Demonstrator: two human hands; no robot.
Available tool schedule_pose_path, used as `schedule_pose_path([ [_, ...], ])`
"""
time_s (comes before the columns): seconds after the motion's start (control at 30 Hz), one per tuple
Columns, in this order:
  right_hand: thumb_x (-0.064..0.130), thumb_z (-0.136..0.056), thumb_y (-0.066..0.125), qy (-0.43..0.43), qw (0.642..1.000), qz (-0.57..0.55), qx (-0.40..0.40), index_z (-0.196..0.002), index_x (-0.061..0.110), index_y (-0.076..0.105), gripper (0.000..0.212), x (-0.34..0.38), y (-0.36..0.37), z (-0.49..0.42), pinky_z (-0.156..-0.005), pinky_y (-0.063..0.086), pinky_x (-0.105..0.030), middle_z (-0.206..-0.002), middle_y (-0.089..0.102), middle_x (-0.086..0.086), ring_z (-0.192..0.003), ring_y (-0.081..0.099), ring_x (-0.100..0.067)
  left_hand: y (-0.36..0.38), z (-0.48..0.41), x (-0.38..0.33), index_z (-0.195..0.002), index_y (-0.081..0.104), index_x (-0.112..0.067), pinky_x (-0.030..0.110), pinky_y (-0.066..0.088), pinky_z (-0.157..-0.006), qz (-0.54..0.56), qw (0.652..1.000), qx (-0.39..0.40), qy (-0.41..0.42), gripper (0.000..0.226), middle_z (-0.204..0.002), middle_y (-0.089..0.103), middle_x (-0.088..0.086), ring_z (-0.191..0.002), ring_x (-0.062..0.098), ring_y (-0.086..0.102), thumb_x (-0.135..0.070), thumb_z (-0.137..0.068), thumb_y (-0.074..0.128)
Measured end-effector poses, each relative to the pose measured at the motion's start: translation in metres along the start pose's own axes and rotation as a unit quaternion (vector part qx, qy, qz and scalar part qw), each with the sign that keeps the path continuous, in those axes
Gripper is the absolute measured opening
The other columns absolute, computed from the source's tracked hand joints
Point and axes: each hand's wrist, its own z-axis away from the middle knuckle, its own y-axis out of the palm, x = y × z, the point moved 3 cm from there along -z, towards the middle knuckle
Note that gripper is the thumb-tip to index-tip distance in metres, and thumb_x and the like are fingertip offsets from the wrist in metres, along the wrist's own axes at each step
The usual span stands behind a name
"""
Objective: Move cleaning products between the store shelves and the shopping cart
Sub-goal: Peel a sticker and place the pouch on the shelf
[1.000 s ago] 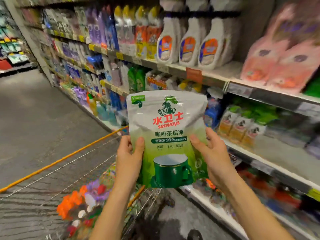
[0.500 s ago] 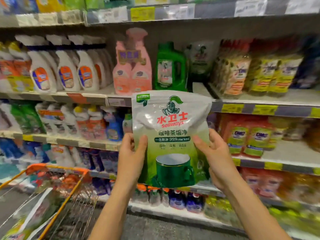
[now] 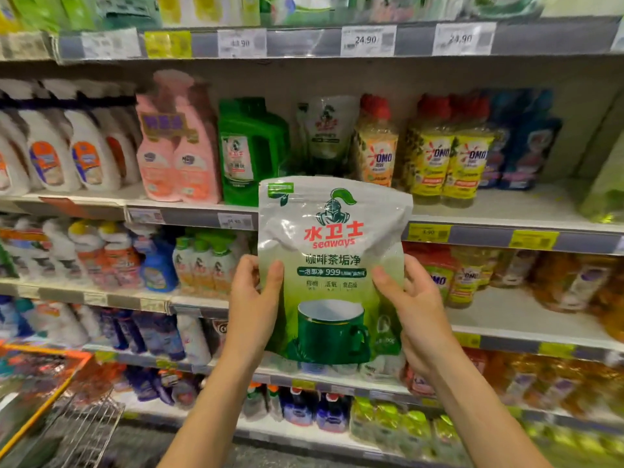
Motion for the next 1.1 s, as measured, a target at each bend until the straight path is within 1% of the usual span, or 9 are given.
schedule_pose_path([
  [0.13, 0.021, -0.085, 0.063, -0.030, 0.999, 0.023, -0.017, -0.117, 0.018, 0.060, 0.032, -0.012, 0.003, -0.038, -0.086, 0.057, -0.035, -0.109, 0.073, -0.001, -0.103, 0.069, -0.019, 0.012, -0.037, 0.014, -0.085, 0.050, -0.018, 0.050, 0.049, -0.071, -0.007, 1.000, -0.006, 0.012, 0.014, -0.090, 0.063, 0.018, -0.082, 0.033, 0.060, -0.025, -0.096, 0.056],
  [0.23, 0.024, -0.083, 0.063, -0.056, 0.997, 0.034, -0.043, -0.114, 0.018, 0.061, 0.033, -0.021, 0.009, -0.076, -0.087, 0.056, -0.037, -0.108, 0.073, -0.001, -0.103, 0.069, -0.020, 0.022, -0.079, 0.024, -0.084, 0.051, -0.019, 0.036, 0.048, -0.068, -0.001, 1.000, 0.003, 0.029, 0.013, -0.082, 0.062, 0.005, -0.078, 0.020, 0.059, -0.021, -0.095, 0.057],
  [0.43, 0.024, -0.083, 0.063, -0.116, 0.990, 0.032, -0.078, -0.112, 0.017, 0.061, 0.030, -0.033, 0.035, -0.156, -0.084, 0.057, -0.033, -0.109, 0.073, -0.004, -0.104, 0.068, -0.023, 0.038, -0.169, 0.036, -0.095, 0.049, -0.018, 0.035, 0.051, -0.069, 0.042, 0.996, 0.067, 0.039, 0.010, -0.090, 0.063, 0.004, -0.082, 0.018, 0.061, -0.023, -0.095, 0.057],
  [0.63, 0.032, -0.088, 0.056, -0.197, 0.960, 0.118, -0.158, -0.122, 0.023, 0.055, 0.036, -0.023, 0.051, -0.212, -0.092, 0.053, -0.035, -0.119, 0.067, 0.001, -0.111, 0.063, -0.014, 0.062, -0.225, 0.019, -0.142, 0.019, -0.020, 0.030, 0.041, -0.107, -0.057, 0.966, 0.209, 0.138, 0.103, -0.137, 0.039, -0.003, -0.128, 0.006, 0.042, -0.036, -0.065, 0.085],
  [0.73, 0.042, -0.095, 0.054, -0.220, 0.942, 0.179, -0.178, -0.117, 0.033, 0.053, 0.023, -0.022, 0.052, -0.230, -0.091, 0.053, -0.033, -0.116, 0.064, 0.004, -0.111, 0.061, -0.015, 0.069, -0.241, 0.014, -0.146, 0.018, -0.013, 0.028, 0.031, -0.110, -0.113, 0.961, 0.173, 0.187, 0.109, -0.134, 0.032, -0.004, -0.128, 0.007, 0.028, -0.039, -0.063, 0.084],
  [0.9, 0.052, -0.090, 0.047, -0.248, 0.923, 0.242, -0.165, -0.116, 0.038, 0.047, 0.030, -0.017, 0.050, -0.244, -0.096, 0.049, -0.045, -0.119, 0.054, -0.009, -0.115, 0.054, -0.021, 0.069, -0.250, 0.007, -0.143, 0.022, -0.010, 0.043, 0.028, -0.106, -0.199, 0.939, 0.085, 0.269, 0.109, -0.133, 0.034, 0.008, -0.124, 0.015, 0.025, -0.070, -0.062, 0.064],
  [0.97, 0.052, -0.090, 0.046, -0.258, 0.914, 0.260, -0.177, -0.114, 0.034, 0.045, 0.031, -0.017, 0.051, -0.249, -0.100, 0.044, -0.033, -0.117, 0.050, -0.007, -0.116, 0.047, -0.015, 0.071, -0.257, 0.008, -0.141, 0.023, -0.010, 0.046, 0.026, -0.103, -0.225, 0.933, 0.063, 0.275, 0.108, -0.131, 0.038, 0.009, -0.121, 0.017, 0.026, -0.072, -0.061, 0.060],
  [1.03, 0.053, -0.090, 0.041, -0.261, 0.884, 0.324, -0.215, -0.109, 0.027, 0.043, 0.032, -0.019, 0.050, -0.254, -0.093, 0.036, -0.019, -0.109, 0.042, 0.004, -0.108, 0.037, -0.008, 0.074, -0.264, 0.014, -0.135, 0.029, -0.006, 0.055, 0.026, -0.100, -0.258, 0.927, 0.036, 0.271, 0.107, -0.129, 0.040, 0.011, -0.119, 0.021, 0.028, -0.077, -0.059, 0.056],
  [1.1, 0.052, -0.090, 0.038, -0.258, 0.843, 0.407, -0.240, -0.100, 0.025, 0.039, 0.028, -0.025, 0.047, -0.259, -0.098, 0.028, -0.028, -0.113, 0.035, 0.007, -0.112, 0.030, -0.012, 0.078, -0.267, 0.022, -0.124, 0.034, -0.006, 0.062, 0.029, -0.094, -0.294, 0.912, -0.001, 0.285, 0.102, -0.123, 0.038, 0.008, -0.115, 0.024, 0.030, -0.081, -0.056, 0.051],
])
